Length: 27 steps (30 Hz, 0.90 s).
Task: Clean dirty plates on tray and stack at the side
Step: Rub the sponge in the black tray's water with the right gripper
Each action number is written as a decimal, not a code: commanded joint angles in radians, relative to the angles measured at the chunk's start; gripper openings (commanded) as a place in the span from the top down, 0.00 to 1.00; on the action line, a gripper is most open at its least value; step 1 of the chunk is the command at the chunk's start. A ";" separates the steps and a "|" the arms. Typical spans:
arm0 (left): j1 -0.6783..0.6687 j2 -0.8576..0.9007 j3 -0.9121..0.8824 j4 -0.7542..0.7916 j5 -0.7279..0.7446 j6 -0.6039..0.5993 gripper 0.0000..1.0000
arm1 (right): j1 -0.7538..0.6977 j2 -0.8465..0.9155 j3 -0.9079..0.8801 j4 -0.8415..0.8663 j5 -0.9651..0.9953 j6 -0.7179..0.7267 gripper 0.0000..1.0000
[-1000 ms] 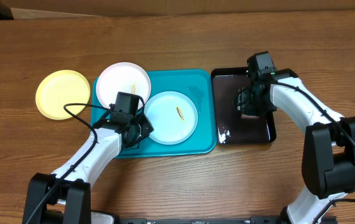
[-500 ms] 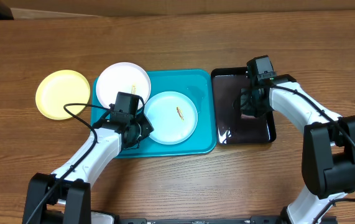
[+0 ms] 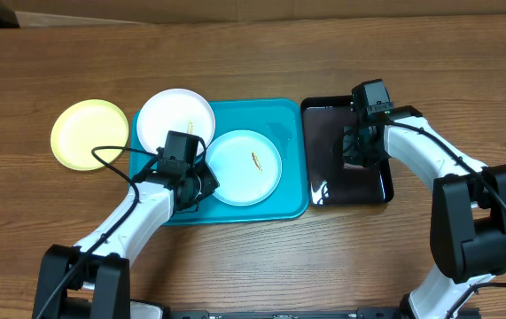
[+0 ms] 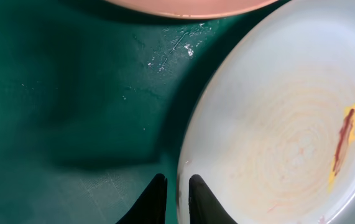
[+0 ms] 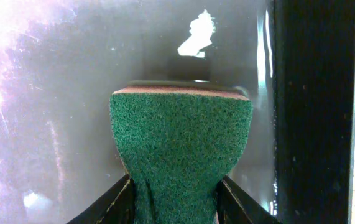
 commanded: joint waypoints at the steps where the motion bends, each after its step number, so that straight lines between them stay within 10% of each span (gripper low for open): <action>1: 0.002 0.026 -0.005 0.006 0.005 0.016 0.84 | 0.003 -0.010 -0.006 0.004 0.000 0.004 0.57; 17: 0.002 0.040 -0.005 0.017 0.010 0.016 0.85 | 0.003 -0.010 -0.008 0.005 0.000 0.005 0.57; 19: 0.002 0.040 -0.005 0.017 0.010 0.016 0.86 | 0.003 -0.010 -0.012 0.004 0.000 0.005 0.64; 21: 0.002 0.040 -0.005 0.017 0.010 0.016 0.86 | 0.003 -0.010 -0.012 0.000 -0.002 0.005 0.95; 27: 0.002 0.040 -0.005 0.018 0.010 0.016 0.87 | 0.008 -0.042 0.118 -0.153 -0.069 -0.035 0.96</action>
